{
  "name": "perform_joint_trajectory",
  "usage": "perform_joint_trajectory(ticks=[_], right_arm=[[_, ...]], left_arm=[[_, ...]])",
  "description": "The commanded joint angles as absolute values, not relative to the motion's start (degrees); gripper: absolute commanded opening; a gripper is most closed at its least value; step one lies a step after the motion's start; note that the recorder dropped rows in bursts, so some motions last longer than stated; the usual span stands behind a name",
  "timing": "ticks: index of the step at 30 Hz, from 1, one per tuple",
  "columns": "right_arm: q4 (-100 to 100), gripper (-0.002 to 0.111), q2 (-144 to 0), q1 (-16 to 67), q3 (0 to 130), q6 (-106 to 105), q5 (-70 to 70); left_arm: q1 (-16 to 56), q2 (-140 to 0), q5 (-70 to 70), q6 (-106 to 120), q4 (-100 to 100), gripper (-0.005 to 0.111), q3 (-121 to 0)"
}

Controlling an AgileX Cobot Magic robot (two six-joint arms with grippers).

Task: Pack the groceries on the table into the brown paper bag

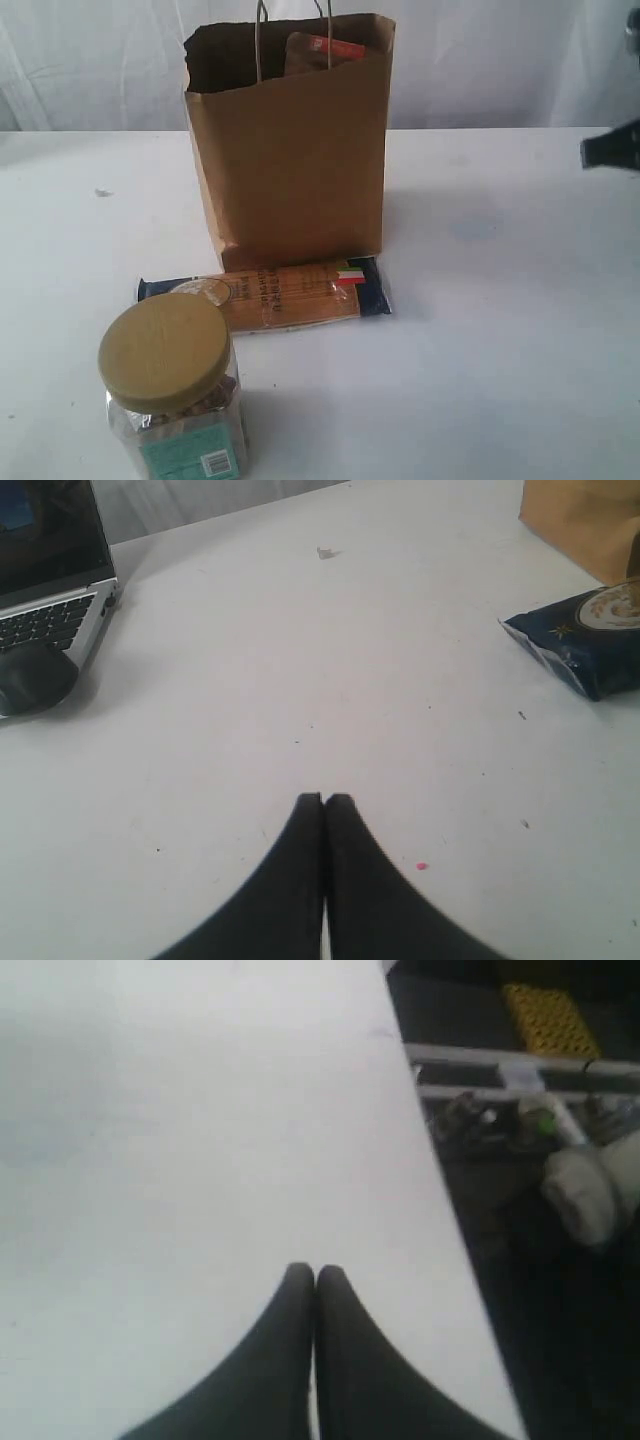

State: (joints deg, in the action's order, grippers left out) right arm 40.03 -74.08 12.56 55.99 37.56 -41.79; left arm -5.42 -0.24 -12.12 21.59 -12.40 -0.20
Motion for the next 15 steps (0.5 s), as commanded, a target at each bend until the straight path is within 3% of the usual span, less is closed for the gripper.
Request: perform_joint_trajectory(ticks=[1, 5, 15], right_arm=[[39.3, 0.0, -62.3, 12.0, 40.1, 46.2, -22.9], [40.9, 0.0, -47.4, 12.0, 31.1, 49.4, -10.9], [40.6, 0.0, -21.3, 12.0, 28.3, 49.3, -13.1]], left_arm=[[-5.5, 0.0, -12.0, 21.5, -12.6, 0.0, 0.0], [-5.5, 0.0, -12.0, 21.5, -12.6, 0.0, 0.0], [-5.5, 0.0, -12.0, 21.5, -12.6, 0.0, 0.0]])
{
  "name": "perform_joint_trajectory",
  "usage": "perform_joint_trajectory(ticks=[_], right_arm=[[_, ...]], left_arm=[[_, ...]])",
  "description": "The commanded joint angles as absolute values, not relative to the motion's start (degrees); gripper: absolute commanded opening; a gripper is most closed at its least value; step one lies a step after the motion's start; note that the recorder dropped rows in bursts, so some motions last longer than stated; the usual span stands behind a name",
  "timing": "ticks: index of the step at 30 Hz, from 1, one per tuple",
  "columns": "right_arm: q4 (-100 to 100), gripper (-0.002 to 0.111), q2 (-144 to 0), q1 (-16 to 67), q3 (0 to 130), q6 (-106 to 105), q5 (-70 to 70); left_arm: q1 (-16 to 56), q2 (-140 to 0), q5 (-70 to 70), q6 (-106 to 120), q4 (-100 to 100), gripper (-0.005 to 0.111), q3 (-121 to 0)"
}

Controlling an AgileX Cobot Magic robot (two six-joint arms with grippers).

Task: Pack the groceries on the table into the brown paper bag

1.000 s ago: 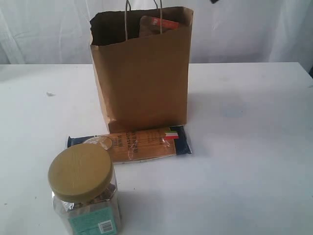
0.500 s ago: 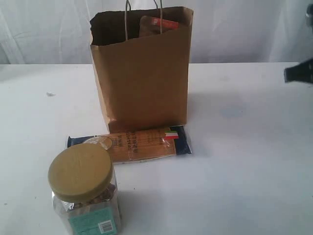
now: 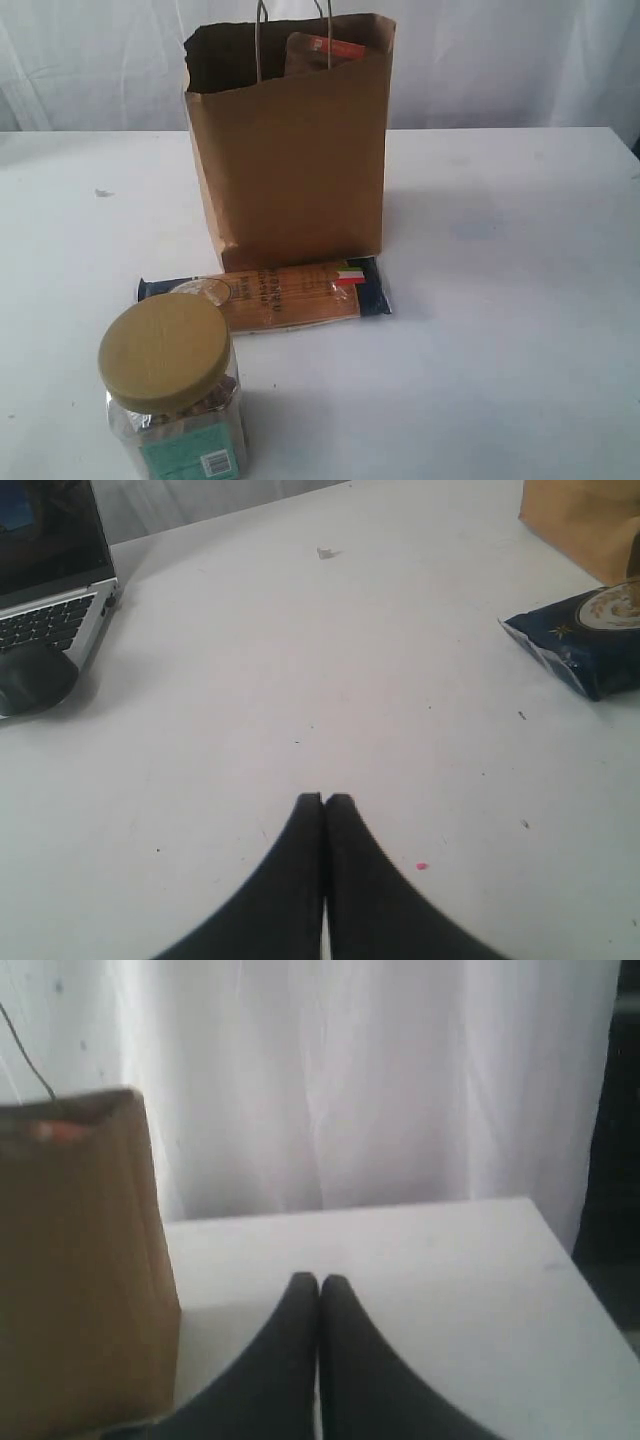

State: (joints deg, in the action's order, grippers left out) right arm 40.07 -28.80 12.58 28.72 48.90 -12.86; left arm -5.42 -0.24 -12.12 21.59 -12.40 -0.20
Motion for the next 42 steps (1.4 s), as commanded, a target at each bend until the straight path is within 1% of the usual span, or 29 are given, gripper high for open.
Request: perform_joint_trajectory(ticks=[1, 9, 14, 15, 18, 20, 26, 29, 32, 34, 35, 36, 37, 40, 42], right_arm=[[40.6, 0.0, -19.5, 12.0, 28.3, 49.3, -13.1], [40.6, 0.0, -9.9, 12.0, 28.3, 49.5, -13.7], [40.5, 0.0, -5.4, 12.0, 28.3, 49.4, -23.6], [40.6, 0.0, -4.1, 11.9, 27.5, 48.4, -23.5], [39.9, 0.0, 0.0, 10.2, 24.2, 46.0, -19.5], [40.1, 0.0, 0.0, 8.6, 21.9, 46.0, -16.7], [40.4, 0.0, 0.0, 5.1, 17.2, 46.3, -15.7], [36.9, 0.0, 0.0, 5.0, 12.5, 46.3, -10.1], [23.5, 0.0, 0.0, 5.3, 8.1, 36.2, -7.7], [-1.4, 0.0, 0.0, 5.2, 0.3, 8.2, -10.3], [-1.6, 0.0, 0.0, 5.1, 0.0, 5.6, -10.8], [0.0, 0.0, 0.0, 4.6, 0.0, 3.7, -20.3], [0.5, 0.0, 0.0, 4.1, 0.0, 4.4, -20.6], [1.9, 0.0, 0.0, -0.7, 0.0, 4.1, -19.9], [2.0, 0.0, 0.0, -1.0, 0.0, 3.9, -19.6]], left_arm=[[-5.5, 0.0, -12.0, 21.5, -12.6, 0.0, 0.0], [-5.5, 0.0, -12.0, 21.5, -12.6, 0.0, 0.0], [-5.5, 0.0, -12.0, 21.5, -12.6, 0.0, 0.0], [-5.5, 0.0, -12.0, 21.5, -12.6, 0.0, 0.0], [-5.5, 0.0, -12.0, 21.5, -12.6, 0.0, 0.0], [-5.5, 0.0, -12.1, 21.5, -12.6, 0.0, 0.0], [-5.5, 0.0, -12.0, 21.5, -12.6, 0.0, 0.0], [-5.5, 0.0, -12.0, 21.5, -12.6, 0.0, 0.0], [-5.5, 0.0, -12.0, 21.5, -12.6, 0.0, 0.0], [-5.5, 0.0, -12.0, 21.5, -12.6, 0.0, 0.0], [-5.5, 0.0, -12.0, 21.5, -12.6, 0.0, 0.0], [-5.5, 0.0, -12.0, 21.5, -12.6, 0.0, 0.0], [-5.5, 0.0, -12.0, 21.5, -12.6, 0.0, 0.0], [-5.5, 0.0, -12.0, 21.5, -12.6, 0.0, 0.0], [-5.5, 0.0, -12.0, 21.5, -12.6, 0.0, 0.0]])
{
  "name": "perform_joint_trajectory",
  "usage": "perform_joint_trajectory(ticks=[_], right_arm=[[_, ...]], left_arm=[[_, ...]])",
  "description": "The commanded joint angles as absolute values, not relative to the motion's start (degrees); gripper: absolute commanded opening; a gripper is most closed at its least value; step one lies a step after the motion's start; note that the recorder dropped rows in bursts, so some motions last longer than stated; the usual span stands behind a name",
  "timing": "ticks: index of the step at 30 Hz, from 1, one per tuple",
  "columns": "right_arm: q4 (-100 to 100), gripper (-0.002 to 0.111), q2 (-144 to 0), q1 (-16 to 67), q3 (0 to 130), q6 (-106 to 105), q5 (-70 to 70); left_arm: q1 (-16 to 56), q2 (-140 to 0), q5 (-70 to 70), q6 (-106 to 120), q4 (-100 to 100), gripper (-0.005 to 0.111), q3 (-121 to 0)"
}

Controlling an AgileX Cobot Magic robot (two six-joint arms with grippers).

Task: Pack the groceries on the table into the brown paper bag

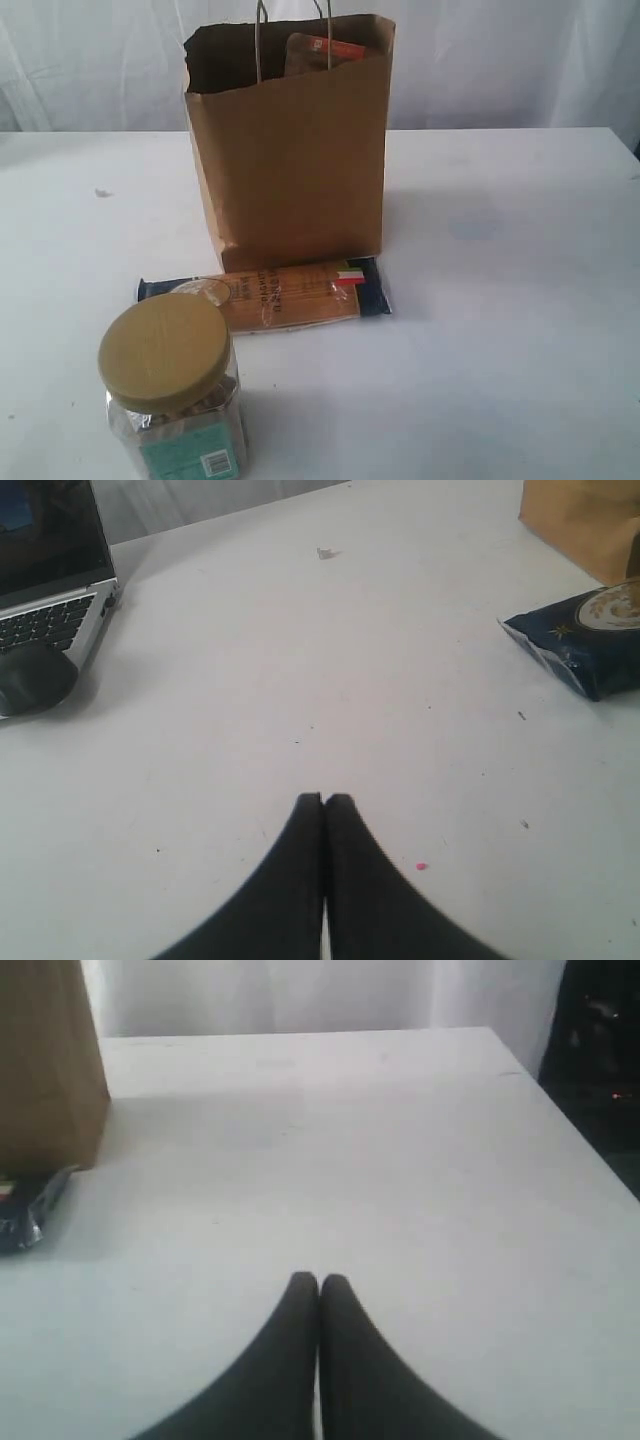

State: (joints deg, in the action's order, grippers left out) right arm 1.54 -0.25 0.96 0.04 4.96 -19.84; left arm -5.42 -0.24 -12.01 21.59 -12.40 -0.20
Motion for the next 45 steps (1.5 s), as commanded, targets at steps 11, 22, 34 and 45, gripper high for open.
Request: perform_joint_trajectory(ticks=[11, 22, 34, 45], right_arm=[[1.9, 0.0, 0.0, -1.0, 0.0, 3.8, -19.2], [1.8, 0.0, 0.0, -1.0, 0.0, 3.8, -19.2], [1.8, 0.0, 0.0, -1.0, 0.0, 3.8, -19.2], [1.8, 0.0, 0.0, -1.0, 0.0, 3.8, -19.2]], left_arm=[[-5.5, 0.0, -12.0, 21.5, -12.6, 0.0, 0.0], [-5.5, 0.0, -12.0, 21.5, -12.6, 0.0, 0.0], [-5.5, 0.0, -6.6, 18.3, -18.5, 0.0, 0.0], [-5.5, 0.0, 12.4, -5.7, -47.5, 0.0, -5.7]])
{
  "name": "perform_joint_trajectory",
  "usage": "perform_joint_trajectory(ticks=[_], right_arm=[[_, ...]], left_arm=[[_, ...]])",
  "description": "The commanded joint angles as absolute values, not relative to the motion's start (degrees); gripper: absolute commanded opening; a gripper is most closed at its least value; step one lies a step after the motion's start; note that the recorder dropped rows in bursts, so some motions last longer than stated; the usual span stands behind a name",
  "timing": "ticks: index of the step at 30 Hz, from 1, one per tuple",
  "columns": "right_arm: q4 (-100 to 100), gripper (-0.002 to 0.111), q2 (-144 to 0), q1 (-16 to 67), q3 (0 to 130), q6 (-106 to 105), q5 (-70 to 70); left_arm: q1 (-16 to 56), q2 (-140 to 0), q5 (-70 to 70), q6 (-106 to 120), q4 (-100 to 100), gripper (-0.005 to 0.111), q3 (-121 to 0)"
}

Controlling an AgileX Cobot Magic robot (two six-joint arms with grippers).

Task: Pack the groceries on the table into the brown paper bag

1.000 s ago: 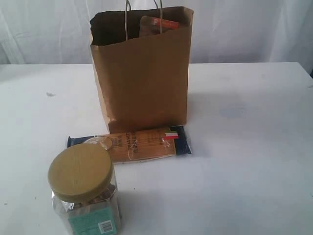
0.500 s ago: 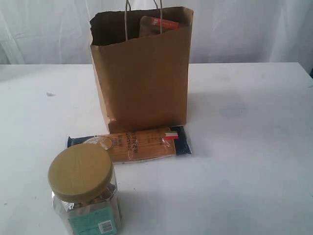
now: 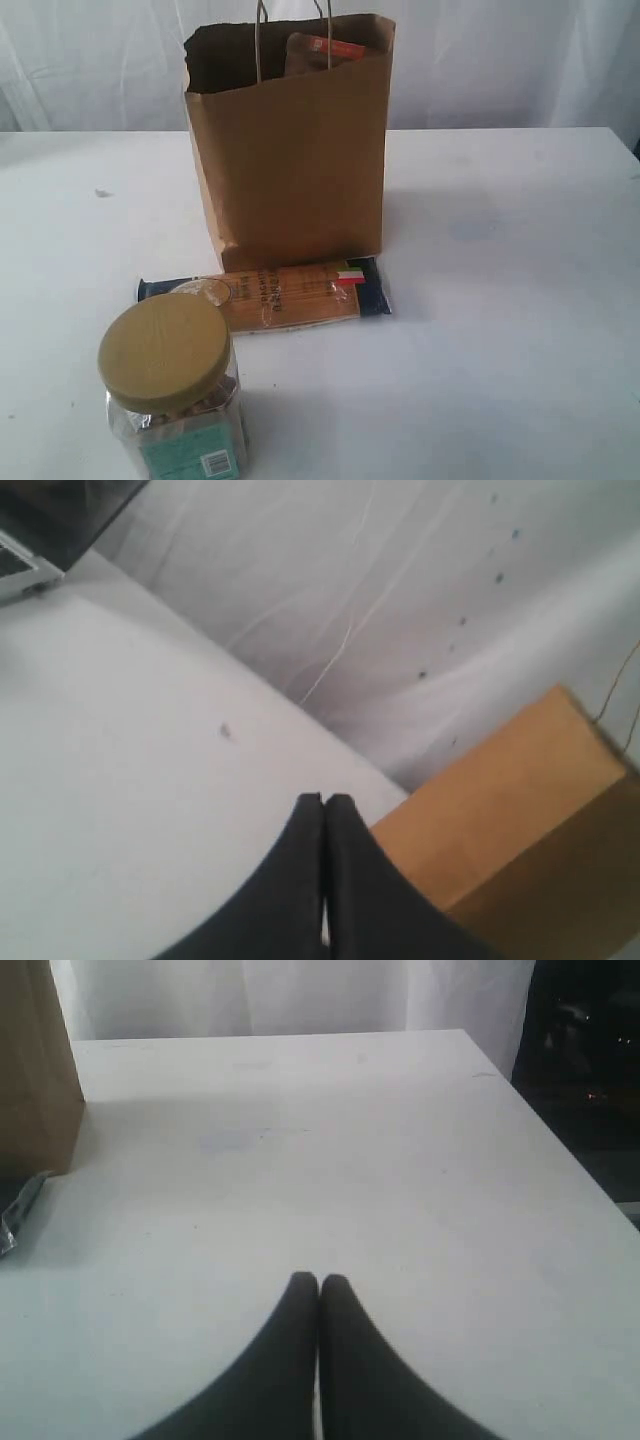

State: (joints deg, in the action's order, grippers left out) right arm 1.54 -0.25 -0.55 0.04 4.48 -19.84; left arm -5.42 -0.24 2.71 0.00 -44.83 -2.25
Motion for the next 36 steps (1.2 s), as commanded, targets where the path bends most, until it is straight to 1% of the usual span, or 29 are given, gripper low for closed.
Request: perform_joint_trajectory(ticks=[1, 2, 4, 5, 8, 11, 15, 20, 22, 24, 26, 29, 30, 32, 34, 36], right_arm=[[1.8, 0.0, 0.0, -1.0, 0.0, 3.8, -19.2], [1.8, 0.0, 0.0, -1.0, 0.0, 3.8, -19.2], [1.8, 0.0, 0.0, -1.0, 0.0, 3.8, -19.2], [1.8, 0.0, 0.0, -1.0, 0.0, 3.8, -19.2], [1.8, 0.0, 0.0, -1.0, 0.0, 3.8, -19.2], [1.8, 0.0, 0.0, -1.0, 0.0, 3.8, -19.2], [1.8, 0.0, 0.0, -1.0, 0.0, 3.8, -19.2], [1.8, 0.0, 0.0, -1.0, 0.0, 3.8, -19.2], [1.8, 0.0, 0.0, -1.0, 0.0, 3.8, -19.2], [1.8, 0.0, 0.0, -1.0, 0.0, 3.8, -19.2], [1.8, 0.0, 0.0, -1.0, 0.0, 3.8, -19.2], [1.8, 0.0, 0.0, -1.0, 0.0, 3.8, -19.2], [1.8, 0.0, 0.0, -1.0, 0.0, 3.8, -19.2], [1.8, 0.0, 0.0, -1.0, 0.0, 3.8, -19.2], [1.8, 0.0, 0.0, -1.0, 0.0, 3.8, -19.2], [1.8, 0.0, 0.0, -1.0, 0.0, 3.8, -19.2]], left_arm=[[-5.5, 0.0, 15.2, -9.0, -48.1, 0.0, -6.4], [-5.5, 0.0, 17.9, -14.4, -49.3, 0.0, -7.1], [-5.5, 0.0, 22.6, -32.3, -49.8, 0.0, -9.3], [-5.5, -0.4, 24.4, -35.5, -48.1, 0.0, -10.5], [-5.5, -4.9, 25.7, -32.6, -39.9, 0.0, -14.7], [-5.5, -12.7, 25.7, -26.7, -30.4, 0.0, -18.3], [-5.5, -28.8, 25.1, -8.7, -9.0, 0.0, -21.3], [-5.5, -51.8, 24.1, 0.0, 7.2, 0.0, -21.4], [-5.5, -60.3, 26.2, 0.7, 10.5, 0.0, -21.4], [-5.5, -65.8, 29.5, 0.7, 12.3, 0.0, -21.4], [-5.4, -68.6, 32.4, -3.7, 14.7, 0.0, -21.4], [-4.0, -68.6, 33.1, -13.8, 24.8, 0.0, -22.2], [-3.1, -68.6, 32.0, -18.1, 29.3, 0.0, -23.2], [-0.7, -68.6, 25.3, -28.0, 36.4, 0.0, -26.5], [2.5, -68.6, 9.7, -39.0, 41.7, 0.0, -31.9], [5.7, -69.2, -6.8, -39.9, 46.5, 0.0, -37.0]])
